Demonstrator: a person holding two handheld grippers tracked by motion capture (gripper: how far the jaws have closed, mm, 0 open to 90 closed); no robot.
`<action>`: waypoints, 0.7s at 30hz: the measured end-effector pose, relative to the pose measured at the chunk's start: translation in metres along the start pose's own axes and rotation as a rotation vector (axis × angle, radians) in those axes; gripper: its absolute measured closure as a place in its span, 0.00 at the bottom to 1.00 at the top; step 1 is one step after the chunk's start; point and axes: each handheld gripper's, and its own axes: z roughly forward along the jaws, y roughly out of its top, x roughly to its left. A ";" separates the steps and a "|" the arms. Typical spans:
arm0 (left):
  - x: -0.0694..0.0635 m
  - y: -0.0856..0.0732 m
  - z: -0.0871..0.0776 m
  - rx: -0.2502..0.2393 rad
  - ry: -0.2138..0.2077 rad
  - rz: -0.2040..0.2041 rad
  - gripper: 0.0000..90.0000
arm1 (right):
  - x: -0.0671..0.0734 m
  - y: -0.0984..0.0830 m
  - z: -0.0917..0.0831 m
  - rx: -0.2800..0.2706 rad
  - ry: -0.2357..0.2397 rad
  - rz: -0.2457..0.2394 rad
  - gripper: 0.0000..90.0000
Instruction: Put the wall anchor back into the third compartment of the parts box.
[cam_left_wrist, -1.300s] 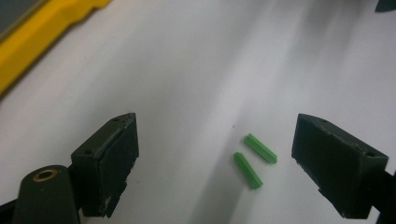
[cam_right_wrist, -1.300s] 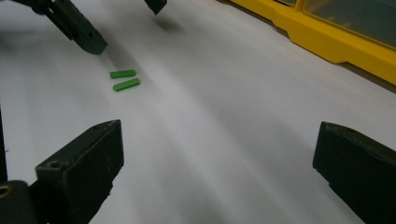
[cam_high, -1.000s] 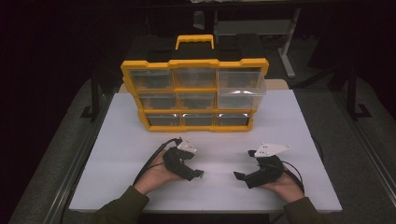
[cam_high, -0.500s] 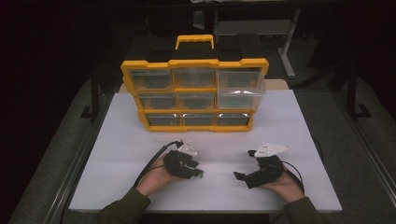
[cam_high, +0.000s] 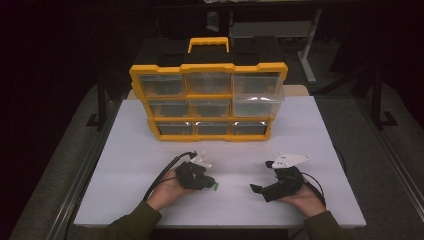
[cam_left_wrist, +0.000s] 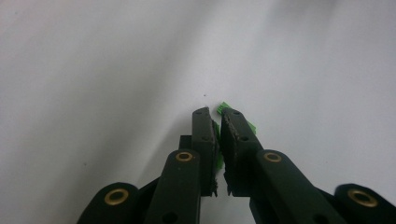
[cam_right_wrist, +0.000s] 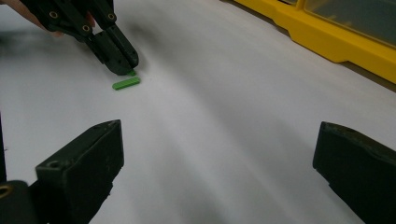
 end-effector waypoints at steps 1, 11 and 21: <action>0.000 0.000 0.000 0.001 -0.001 0.002 0.94 | 0.000 0.000 0.000 0.000 0.000 0.000 0.01; 0.005 0.003 -0.006 -0.006 -0.022 -0.017 0.95 | 0.000 0.000 0.000 0.002 -0.005 -0.005 0.01; 0.014 0.024 -0.030 -0.007 -0.038 0.005 0.95 | -0.001 0.000 -0.001 -0.007 -0.001 0.000 0.01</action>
